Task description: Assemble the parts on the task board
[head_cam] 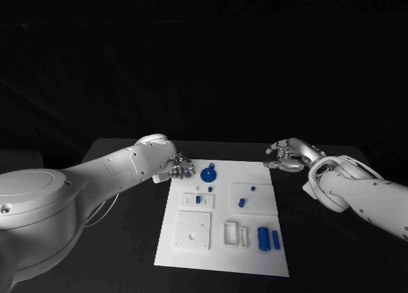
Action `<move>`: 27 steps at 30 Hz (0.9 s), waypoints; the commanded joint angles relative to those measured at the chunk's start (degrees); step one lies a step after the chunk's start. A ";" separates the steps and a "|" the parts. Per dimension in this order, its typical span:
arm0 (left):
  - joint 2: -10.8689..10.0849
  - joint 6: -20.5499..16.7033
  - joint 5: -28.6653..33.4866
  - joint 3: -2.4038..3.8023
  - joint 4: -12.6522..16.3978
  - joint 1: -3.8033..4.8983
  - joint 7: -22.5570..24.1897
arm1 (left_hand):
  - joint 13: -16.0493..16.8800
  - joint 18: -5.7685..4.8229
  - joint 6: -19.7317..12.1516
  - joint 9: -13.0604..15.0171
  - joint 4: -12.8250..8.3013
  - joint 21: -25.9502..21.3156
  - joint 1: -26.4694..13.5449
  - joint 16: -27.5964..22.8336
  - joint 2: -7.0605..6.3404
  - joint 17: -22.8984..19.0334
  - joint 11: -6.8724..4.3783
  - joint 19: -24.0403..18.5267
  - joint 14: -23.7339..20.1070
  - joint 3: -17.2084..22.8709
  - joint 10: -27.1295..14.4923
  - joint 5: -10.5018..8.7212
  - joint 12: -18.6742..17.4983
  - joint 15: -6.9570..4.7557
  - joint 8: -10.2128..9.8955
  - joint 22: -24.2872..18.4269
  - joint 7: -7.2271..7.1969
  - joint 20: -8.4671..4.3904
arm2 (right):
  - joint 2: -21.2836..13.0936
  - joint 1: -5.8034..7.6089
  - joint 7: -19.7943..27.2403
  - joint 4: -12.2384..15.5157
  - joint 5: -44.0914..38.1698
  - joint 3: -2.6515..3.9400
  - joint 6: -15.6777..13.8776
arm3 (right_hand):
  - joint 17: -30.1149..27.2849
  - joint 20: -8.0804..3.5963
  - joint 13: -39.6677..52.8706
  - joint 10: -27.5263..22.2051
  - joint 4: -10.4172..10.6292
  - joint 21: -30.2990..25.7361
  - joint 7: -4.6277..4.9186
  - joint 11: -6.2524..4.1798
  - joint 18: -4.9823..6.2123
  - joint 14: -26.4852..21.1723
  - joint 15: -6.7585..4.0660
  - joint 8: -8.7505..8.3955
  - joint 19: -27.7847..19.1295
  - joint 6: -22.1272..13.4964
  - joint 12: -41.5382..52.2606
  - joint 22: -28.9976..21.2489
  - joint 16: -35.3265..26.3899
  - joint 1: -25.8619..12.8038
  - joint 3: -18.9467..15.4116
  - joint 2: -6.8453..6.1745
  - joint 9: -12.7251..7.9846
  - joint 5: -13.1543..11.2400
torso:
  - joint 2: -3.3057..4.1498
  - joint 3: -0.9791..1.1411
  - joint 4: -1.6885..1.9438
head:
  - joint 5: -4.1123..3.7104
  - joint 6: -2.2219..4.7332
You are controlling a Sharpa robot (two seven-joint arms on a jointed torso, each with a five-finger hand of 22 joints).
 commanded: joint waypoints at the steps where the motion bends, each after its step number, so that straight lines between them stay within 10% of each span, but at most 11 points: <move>1: 0.24 1.03 1.12 0.02 -0.12 0.01 1.11 | 0.08 -0.75 -0.46 -0.08 -0.36 -0.21 -0.04 -0.30 0.67 0.08 0.22 -0.24 -0.15 0.07 -0.16 -0.13 -0.40 0.33 0.29 0.06 -0.07 -4.33 | -0.04 -0.02 0.37 0.14 -0.16 0.00 0.37 | -0.07 0.10 -0.05 -0.36 0.03 -0.39 0.32 -0.02 3.88 -0.31 0.01 0.22 -0.11 0.05 0.38 0.08 0.31 -0.11 0.16 0.47 -0.07 0.19 | -0.02 -0.03 0.01 | -0.05 -0.01; 16: 0.27 1.02 2.03 0.02 -0.73 0.02 1.76 | 0.20 -0.86 -1.17 -0.88 -1.61 -0.46 1.00 -0.43 4.24 0.27 0.40 -0.47 -0.30 0.34 -0.25 -0.10 -0.58 0.46 0.46 0.33 0.14 -4.19 | -0.10 -0.02 0.32 0.22 -0.16 0.00 0.46 | -0.10 0.10 -0.06 -0.36 0.05 -0.40 0.31 -0.02 3.88 -0.32 0.00 0.24 -0.10 0.07 0.39 0.09 0.33 -0.14 0.16 0.47 -0.07 0.20 | -0.03 -0.04 0.01 | -0.09 -0.12; 27: 0.37 0.08 2.20 0.02 -1.02 0.03 2.61 | 0.28 -1.04 1.38 -2.28 -4.04 -0.71 0.25 -0.36 9.50 0.62 -0.05 -0.70 -0.16 0.38 0.37 0.11 -0.69 0.65 1.21 0.86 -0.47 -4.04 | -0.15 -0.02 0.29 0.30 -0.16 0.00 0.61 | -0.11 0.10 -0.07 -0.36 0.05 -0.40 0.31 -0.03 3.88 -0.32 0.00 0.25 -0.10 0.09 0.40 0.10 0.35 -0.14 0.16 0.45 -0.07 0.20 | -0.03 -0.01 0.01 | -0.11 -0.13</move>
